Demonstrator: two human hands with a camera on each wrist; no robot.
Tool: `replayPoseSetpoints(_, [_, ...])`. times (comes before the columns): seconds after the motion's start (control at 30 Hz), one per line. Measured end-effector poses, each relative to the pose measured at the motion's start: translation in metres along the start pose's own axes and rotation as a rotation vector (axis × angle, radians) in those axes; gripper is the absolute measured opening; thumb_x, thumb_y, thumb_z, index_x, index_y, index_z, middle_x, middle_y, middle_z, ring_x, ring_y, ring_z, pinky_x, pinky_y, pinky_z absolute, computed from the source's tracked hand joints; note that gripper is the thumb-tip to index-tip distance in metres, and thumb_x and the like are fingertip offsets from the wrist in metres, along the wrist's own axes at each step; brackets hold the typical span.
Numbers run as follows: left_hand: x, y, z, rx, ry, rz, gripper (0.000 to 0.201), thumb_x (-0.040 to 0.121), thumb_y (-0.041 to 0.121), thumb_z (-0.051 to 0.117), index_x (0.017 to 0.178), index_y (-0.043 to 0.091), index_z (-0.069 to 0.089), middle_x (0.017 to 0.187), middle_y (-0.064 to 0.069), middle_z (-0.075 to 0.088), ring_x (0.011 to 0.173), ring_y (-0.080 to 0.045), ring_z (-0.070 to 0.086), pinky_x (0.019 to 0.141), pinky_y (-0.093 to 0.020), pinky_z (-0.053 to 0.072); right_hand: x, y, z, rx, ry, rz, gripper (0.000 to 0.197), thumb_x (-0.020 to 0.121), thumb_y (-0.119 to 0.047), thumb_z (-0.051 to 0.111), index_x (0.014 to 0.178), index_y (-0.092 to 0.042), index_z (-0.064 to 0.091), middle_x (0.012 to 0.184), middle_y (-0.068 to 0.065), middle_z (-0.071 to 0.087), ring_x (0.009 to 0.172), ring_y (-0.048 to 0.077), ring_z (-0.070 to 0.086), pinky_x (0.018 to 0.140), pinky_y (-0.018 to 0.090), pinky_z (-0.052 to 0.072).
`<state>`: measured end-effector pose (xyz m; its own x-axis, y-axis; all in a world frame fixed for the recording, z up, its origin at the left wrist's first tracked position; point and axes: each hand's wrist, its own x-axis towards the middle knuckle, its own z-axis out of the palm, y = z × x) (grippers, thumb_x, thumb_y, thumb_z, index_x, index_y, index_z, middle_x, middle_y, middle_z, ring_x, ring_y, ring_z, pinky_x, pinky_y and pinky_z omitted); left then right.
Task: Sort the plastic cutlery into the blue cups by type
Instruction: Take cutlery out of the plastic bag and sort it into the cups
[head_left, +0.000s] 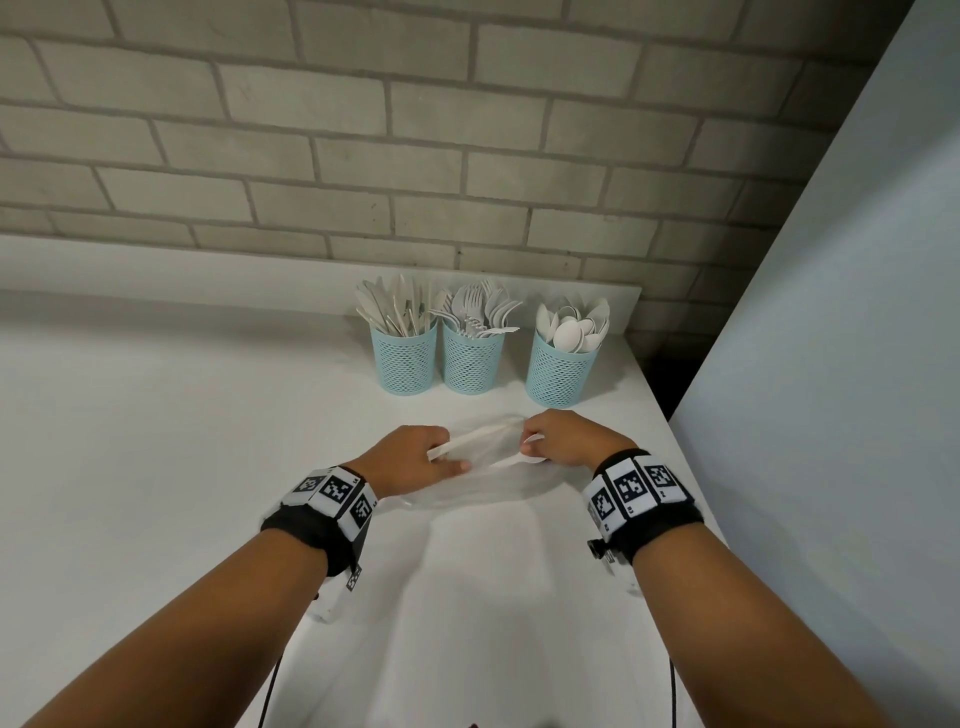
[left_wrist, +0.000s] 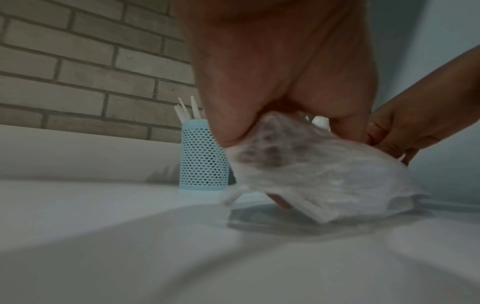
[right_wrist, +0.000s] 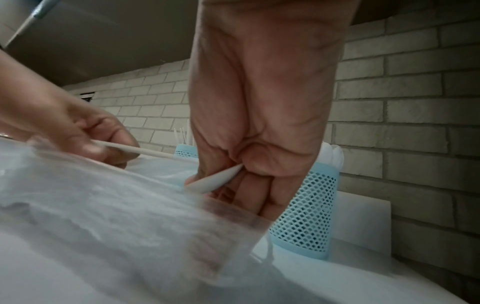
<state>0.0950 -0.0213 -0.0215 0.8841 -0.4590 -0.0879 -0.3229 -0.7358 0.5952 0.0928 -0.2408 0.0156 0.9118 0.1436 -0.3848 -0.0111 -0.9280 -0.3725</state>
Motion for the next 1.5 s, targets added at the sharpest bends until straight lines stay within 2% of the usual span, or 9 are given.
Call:
replayPoseSetpoints(0.2, [-0.001,-0.002,-0.004,0.075,-0.094,0.012,0.042,0.098,0.036,0.042,0.063,0.015,0.039,0.063,0.001,0.043,0.059,-0.010,0.038,0.058,-0.019,0.029,-0.005,0.001,-0.004,0.013,-0.057,0.051,0.057,0.092,-0.021,0.058,0.143,-0.024,0.035,0.140,0.004,0.046,0.121,0.022,0.050,0.107,0.035,0.038])
replayPoseSetpoints(0.37, [-0.002,0.002,-0.004,-0.396,-0.060,-0.037,0.018,0.101,0.017,0.036,0.105,0.022,0.053,0.072,-0.002,0.062,0.066,-0.005,0.059,0.061,-0.008,0.043,-0.004,0.000,0.002,0.059,-0.147,0.071,0.071,0.091,-0.018,0.057,0.147,-0.036,0.018,0.076,-0.006,0.057,0.063,0.010,0.055,0.063,0.026,0.046])
replayPoseSetpoints(0.47, [-0.001,0.002,-0.008,-0.545,-0.073,-0.134,0.019,0.102,0.015,0.032,0.094,0.015,0.049,0.078,-0.009,0.062,0.068,-0.011,0.063,0.066,-0.018,0.050,-0.003,0.002,0.005,0.075,-0.135,0.070,0.064,0.090,-0.016,0.058,0.145,-0.033,0.028,0.077,-0.008,0.055,0.059,0.007,0.055,0.055,0.020,0.041])
replayPoseSetpoints(0.6, [-0.002,-0.003,-0.010,-0.367,-0.081,-0.172,0.019,0.101,0.017,0.034,0.095,0.011,0.051,0.074,-0.002,0.062,0.066,-0.011,0.062,0.067,-0.020,0.048,-0.004,0.005,0.005,0.081,-0.089,0.102,0.039,0.089,-0.020,0.061,0.126,-0.024,0.053,0.112,0.003,0.059,0.071,0.010,0.057,0.071,0.025,0.045])
replayPoseSetpoints(0.7, [-0.001,0.002,-0.015,-0.632,-0.036,-0.193,0.024,0.101,0.014,0.036,0.086,0.009,0.054,0.073,-0.008,0.066,0.060,-0.013,0.067,0.061,-0.016,0.052,-0.005,0.005,0.000,0.226,-0.049,0.060,0.024,0.085,-0.017,0.065,0.109,-0.020,0.062,0.094,0.001,0.061,0.061,0.005,0.061,0.062,0.021,0.042])
replayPoseSetpoints(0.83, [-0.001,0.008,-0.025,-0.866,0.067,-0.151,0.021,0.100,0.012,0.038,0.096,0.008,0.058,0.083,-0.009,0.067,0.065,-0.009,0.069,0.073,-0.026,0.054,-0.010,0.000,-0.018,0.458,0.055,-0.038,0.010,0.084,-0.019,0.068,0.094,-0.020,0.068,0.076,-0.006,0.063,0.061,0.003,0.061,0.055,0.017,0.037])
replayPoseSetpoints(1.03, [-0.001,0.019,-0.039,-1.204,0.107,-0.130,0.037,0.097,-0.001,0.033,0.111,0.026,0.053,0.080,-0.005,0.062,0.059,-0.012,0.047,0.054,-0.023,0.036,-0.006,-0.019,-0.023,0.880,0.212,-0.089,0.021,0.088,-0.025,0.063,0.104,-0.012,0.069,0.075,-0.004,0.057,0.062,0.006,0.047,0.057,0.018,0.039])
replayPoseSetpoints(1.23, [0.004,0.025,-0.041,-1.214,0.104,-0.089,0.027,0.104,0.024,0.027,0.116,0.023,0.052,0.076,-0.003,0.057,0.058,-0.010,0.038,0.053,-0.020,0.032,-0.002,-0.044,-0.021,1.290,0.217,-0.069,0.016,0.099,-0.022,0.044,0.088,-0.017,0.056,0.084,0.003,0.065,0.075,0.013,0.059,0.067,0.026,0.047])
replayPoseSetpoints(1.5, [0.022,0.029,-0.071,-1.162,0.380,-0.057,0.034,0.093,-0.009,0.043,0.121,0.009,0.040,0.091,-0.008,0.063,0.081,-0.013,0.067,0.083,-0.035,0.052,0.008,-0.048,-0.033,1.534,0.211,-0.007,0.016,0.100,-0.006,0.037,0.089,-0.013,0.046,0.080,0.011,0.063,0.070,0.020,0.065,0.056,0.030,0.058])
